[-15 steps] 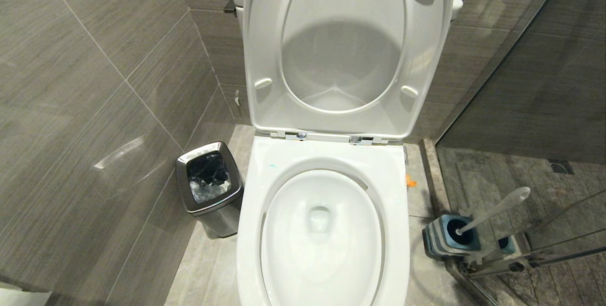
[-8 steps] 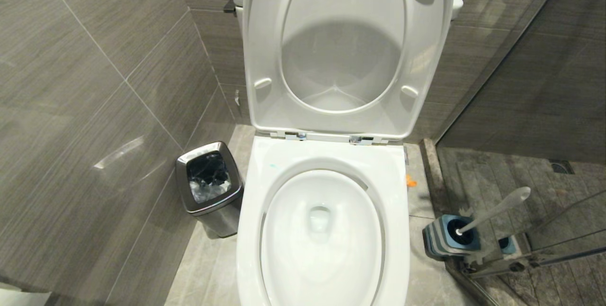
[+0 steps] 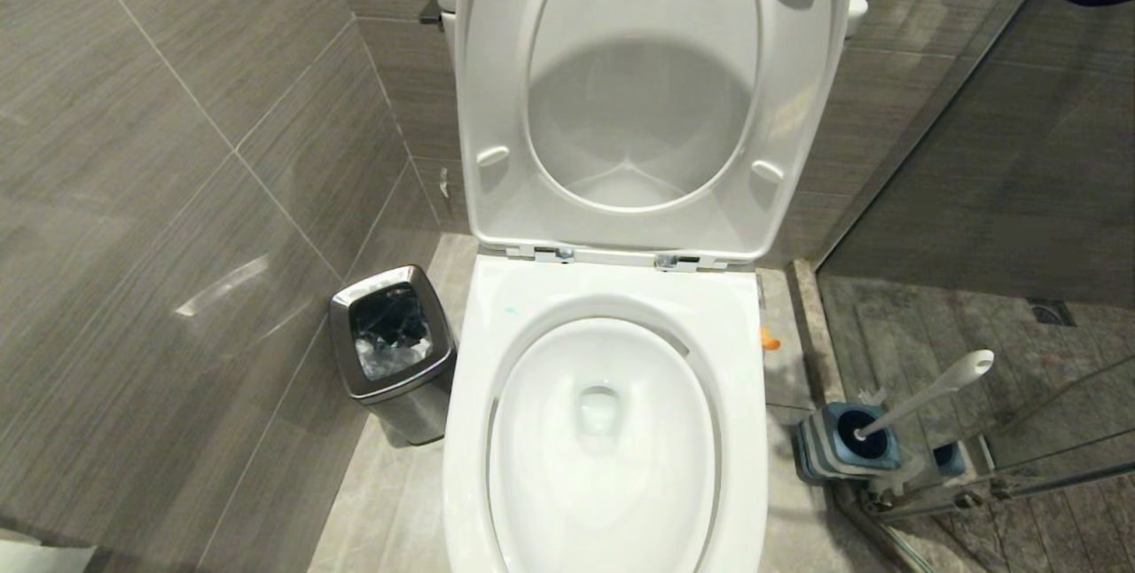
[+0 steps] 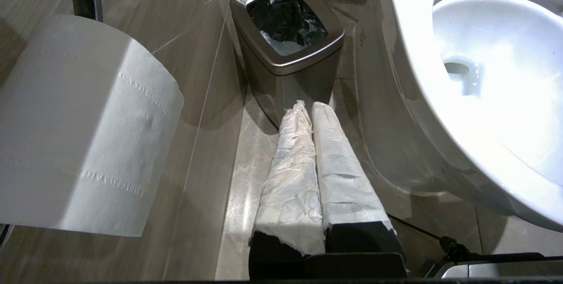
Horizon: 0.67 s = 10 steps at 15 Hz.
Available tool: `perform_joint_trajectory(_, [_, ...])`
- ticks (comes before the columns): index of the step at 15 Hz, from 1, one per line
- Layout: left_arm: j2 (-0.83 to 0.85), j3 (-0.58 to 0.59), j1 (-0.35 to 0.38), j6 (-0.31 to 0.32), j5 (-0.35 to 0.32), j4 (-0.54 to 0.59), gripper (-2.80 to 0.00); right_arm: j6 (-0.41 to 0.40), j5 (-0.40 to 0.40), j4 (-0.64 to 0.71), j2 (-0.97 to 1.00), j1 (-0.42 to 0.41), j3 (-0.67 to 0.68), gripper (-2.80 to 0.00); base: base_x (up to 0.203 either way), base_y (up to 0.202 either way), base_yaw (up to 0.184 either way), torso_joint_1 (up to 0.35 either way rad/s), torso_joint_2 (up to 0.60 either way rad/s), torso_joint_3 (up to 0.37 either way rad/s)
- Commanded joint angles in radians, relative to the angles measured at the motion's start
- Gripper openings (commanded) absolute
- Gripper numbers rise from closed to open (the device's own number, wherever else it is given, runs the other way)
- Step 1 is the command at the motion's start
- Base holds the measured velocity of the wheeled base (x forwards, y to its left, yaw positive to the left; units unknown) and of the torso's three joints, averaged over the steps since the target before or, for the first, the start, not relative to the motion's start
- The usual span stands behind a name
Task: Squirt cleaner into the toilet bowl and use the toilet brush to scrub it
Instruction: Close the toilet lid
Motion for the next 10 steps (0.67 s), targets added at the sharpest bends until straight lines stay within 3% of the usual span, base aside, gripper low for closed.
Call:
perform_joint_trajectory(1, [0.002, 0.000, 0.000, 0.000, 0.000, 0.000, -2.80, 0.047, 0.008, -0.006, -0.022, -0.040, 0.000, -2.80, 0.000, 0.000, 0.000, 0.000, 0.00, 0.000])
perform_joint_trajectory(5, [0.002, 0.000, 0.000, 0.000, 0.000, 0.000, -2.80, 0.222, 0.002, -0.147, -0.002, -0.079, -0.002, -2.80, 0.000, 0.000, 0.000, 0.000, 0.00, 0.000])
perform_joint_trajectory(10, [0.002, 0.001, -0.001, 0.000, 0.000, 0.000, -2.80, 0.489, 0.010, -0.158, 0.003, -0.082, -0.015, -2.80, 0.000, 0.000, 0.000, 0.000, 0.00, 0.000])
